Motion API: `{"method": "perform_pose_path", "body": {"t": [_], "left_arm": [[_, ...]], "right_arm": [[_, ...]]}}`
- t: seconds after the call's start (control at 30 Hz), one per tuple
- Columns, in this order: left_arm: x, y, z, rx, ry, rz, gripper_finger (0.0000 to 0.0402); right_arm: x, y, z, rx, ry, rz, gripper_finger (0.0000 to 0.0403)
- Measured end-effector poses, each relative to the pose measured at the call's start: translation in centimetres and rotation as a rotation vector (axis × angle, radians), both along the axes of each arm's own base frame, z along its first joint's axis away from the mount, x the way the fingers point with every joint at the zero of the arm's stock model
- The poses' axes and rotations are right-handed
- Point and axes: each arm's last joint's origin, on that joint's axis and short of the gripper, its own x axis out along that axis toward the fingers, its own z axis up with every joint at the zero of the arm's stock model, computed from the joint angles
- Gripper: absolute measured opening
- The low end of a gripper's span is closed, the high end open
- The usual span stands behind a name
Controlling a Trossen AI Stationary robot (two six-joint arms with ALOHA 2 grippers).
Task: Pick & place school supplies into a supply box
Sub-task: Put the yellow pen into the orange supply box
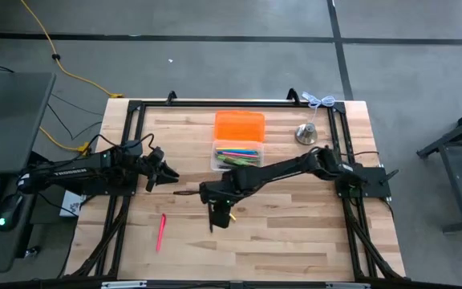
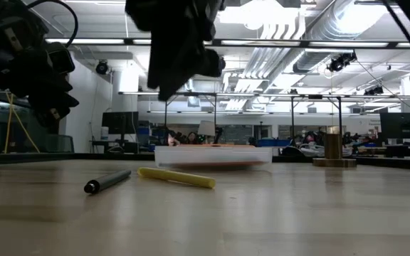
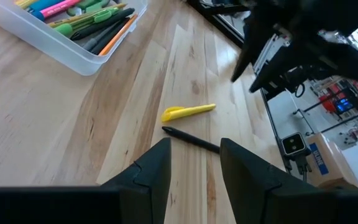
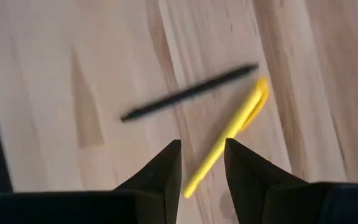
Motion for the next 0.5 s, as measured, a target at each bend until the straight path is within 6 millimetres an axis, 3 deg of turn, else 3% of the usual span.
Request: {"method": "perform_pose_path", "body": {"t": [0.5], "left_arm": [[0.0, 0.0, 0.0, 0.001, 0.001, 0.002, 0.0168]], "right_arm": [[1.1, 0.2, -4.5, -0.017, 0.129, -0.003, 0.0098]]}}
